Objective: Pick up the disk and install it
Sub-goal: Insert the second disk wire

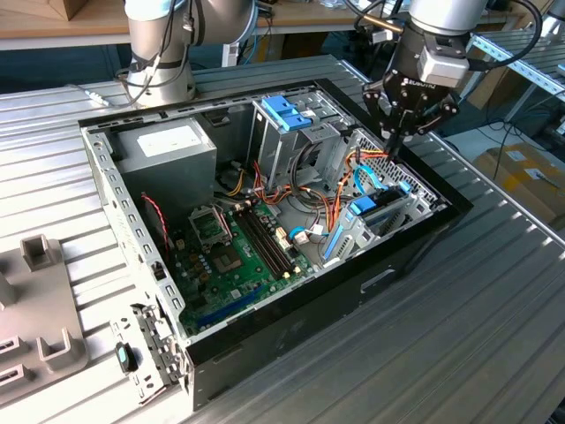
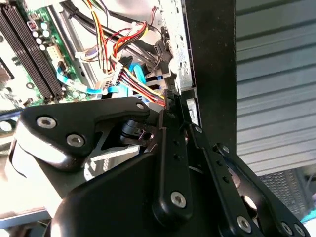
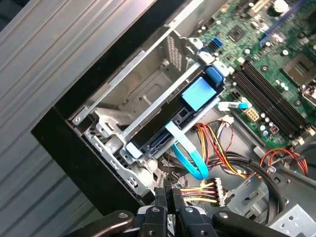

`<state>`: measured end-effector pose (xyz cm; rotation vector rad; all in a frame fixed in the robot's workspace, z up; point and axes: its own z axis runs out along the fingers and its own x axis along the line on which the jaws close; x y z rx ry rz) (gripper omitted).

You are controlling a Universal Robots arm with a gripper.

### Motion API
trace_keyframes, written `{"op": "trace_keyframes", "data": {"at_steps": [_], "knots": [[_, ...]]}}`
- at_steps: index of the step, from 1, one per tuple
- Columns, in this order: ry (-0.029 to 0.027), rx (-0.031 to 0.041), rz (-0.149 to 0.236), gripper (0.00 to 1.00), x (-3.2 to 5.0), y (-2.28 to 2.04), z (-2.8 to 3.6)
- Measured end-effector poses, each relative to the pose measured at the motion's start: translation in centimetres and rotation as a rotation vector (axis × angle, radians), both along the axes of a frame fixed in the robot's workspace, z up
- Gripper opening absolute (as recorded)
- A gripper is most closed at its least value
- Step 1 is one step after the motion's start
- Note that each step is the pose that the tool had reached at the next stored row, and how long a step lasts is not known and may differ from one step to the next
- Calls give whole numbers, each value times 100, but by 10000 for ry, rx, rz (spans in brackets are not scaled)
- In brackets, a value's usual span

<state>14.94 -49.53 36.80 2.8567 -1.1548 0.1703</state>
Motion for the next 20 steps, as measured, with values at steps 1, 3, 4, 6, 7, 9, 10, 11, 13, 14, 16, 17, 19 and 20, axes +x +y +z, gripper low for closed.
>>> {"op": "trace_keyframes", "data": {"at_steps": [1,3,4,6,7,9,10,11,13,14,16,17,19,20], "knots": [[0,0,-140,16,0,0,0],[0,0,-468,16,0,0,0],[0,0,-617,16,0,0,0],[0,1,-922,16,0,0,0],[0,0,-1138,16,0,0,0],[0,0,-1208,16,0,0,0],[0,1,-1210,16,0,0,-1],[0,0,-1211,16,0,0,-1],[0,1,-1212,16,0,0,-1],[0,0,-1213,16,0,0,0],[0,1,-1216,16,0,0,-1],[0,1,-1216,16,0,0,-1],[0,0,-1220,16,0,0,0],[1,1,-1310,16,0,0,-1]]}}
